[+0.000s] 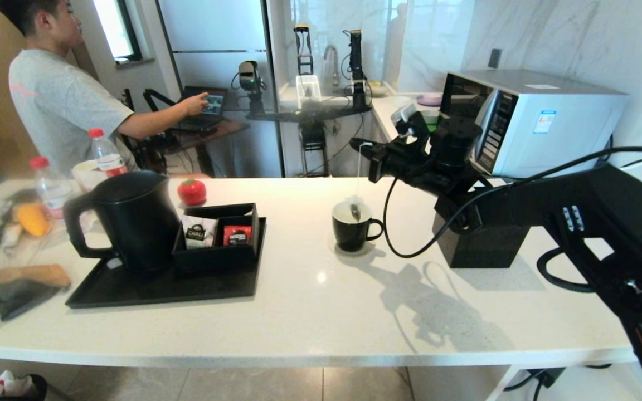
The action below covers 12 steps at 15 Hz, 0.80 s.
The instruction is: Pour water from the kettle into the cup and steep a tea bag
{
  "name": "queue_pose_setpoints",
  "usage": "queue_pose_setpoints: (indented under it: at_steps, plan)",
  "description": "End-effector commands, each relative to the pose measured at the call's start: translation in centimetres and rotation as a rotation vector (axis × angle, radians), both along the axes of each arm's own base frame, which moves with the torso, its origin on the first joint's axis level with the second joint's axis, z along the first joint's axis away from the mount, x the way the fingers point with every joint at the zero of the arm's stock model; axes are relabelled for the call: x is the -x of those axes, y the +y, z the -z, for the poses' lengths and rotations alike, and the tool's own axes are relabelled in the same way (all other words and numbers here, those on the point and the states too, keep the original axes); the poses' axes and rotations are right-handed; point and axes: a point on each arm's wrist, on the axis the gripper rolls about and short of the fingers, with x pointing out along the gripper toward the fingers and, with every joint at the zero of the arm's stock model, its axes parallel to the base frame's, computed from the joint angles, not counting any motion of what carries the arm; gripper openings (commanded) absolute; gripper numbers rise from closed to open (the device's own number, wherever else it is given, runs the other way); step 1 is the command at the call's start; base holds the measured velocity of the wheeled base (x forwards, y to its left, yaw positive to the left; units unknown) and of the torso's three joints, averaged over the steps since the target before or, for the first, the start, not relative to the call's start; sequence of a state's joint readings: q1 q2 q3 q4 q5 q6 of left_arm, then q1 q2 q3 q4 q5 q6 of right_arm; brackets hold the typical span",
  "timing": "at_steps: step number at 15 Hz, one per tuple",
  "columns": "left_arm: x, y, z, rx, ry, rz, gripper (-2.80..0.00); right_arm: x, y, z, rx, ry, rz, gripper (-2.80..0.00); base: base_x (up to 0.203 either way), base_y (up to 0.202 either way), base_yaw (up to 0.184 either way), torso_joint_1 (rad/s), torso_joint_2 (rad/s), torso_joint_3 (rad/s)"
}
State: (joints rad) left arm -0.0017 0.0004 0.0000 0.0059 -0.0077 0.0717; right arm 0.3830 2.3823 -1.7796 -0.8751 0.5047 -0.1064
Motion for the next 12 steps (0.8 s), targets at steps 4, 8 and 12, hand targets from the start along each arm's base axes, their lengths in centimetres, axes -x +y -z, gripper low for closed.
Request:
queue_pose_setpoints:
  at_steps: [4,8,12]
  plan:
    - [0.0,0.0,0.0,0.0,0.0,0.0,-2.8,-0.2,-1.0,1.3,0.013,0.021,0.017,-2.8,0.0,0.0,0.0,0.0,0.0,0.0]
    - [0.0,0.0,0.0,0.0,0.0,0.0,-2.8,0.0,-1.9,2.4,0.018,0.035,0.033,-2.8,0.0,0.0,0.0,0.0,0.0,0.0]
    - [0.0,0.0,0.0,0.0,0.0,0.0,-2.8,-0.1,-2.3,2.1,0.015,0.029,0.042,-2.8,0.0,0.0,0.0,0.0,0.0,0.0]
